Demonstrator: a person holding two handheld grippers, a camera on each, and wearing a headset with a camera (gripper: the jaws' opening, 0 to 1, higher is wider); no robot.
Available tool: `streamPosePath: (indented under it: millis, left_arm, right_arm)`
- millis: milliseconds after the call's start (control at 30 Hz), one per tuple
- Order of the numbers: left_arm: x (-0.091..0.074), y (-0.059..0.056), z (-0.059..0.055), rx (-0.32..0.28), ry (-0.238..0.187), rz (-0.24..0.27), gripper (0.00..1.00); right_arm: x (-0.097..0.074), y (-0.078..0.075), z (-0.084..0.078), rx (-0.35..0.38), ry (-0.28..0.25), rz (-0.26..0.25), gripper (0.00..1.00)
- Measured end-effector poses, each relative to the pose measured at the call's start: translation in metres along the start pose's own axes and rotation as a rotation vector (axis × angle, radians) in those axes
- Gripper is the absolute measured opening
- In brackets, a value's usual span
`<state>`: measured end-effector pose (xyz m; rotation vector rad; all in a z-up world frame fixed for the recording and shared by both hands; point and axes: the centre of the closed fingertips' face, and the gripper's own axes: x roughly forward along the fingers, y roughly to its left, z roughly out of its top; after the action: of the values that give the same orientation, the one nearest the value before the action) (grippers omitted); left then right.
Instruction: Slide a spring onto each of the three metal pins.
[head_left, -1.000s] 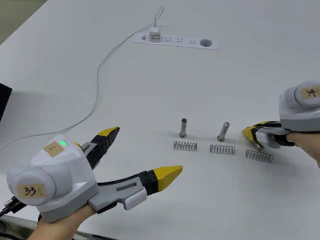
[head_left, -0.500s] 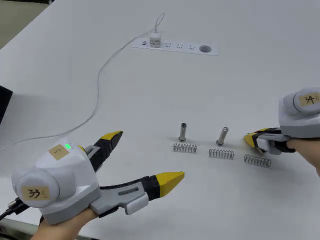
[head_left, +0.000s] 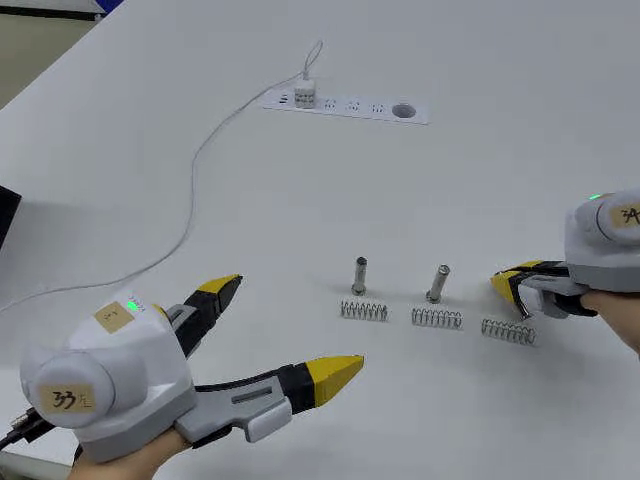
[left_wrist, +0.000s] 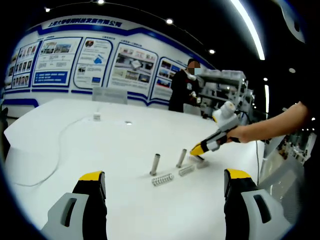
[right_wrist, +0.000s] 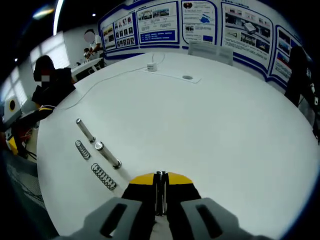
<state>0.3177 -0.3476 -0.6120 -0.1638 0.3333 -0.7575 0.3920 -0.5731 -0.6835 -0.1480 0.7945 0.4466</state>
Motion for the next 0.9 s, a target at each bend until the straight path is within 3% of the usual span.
streamPosePath:
  millis: [900]
  left_arm:
    - [0.0,-0.003,0.001,0.014,-0.001,-0.01,1.0]
  right_arm:
    - [-0.022,0.007,0.013,-0.008,-0.091,0.009,0.07]
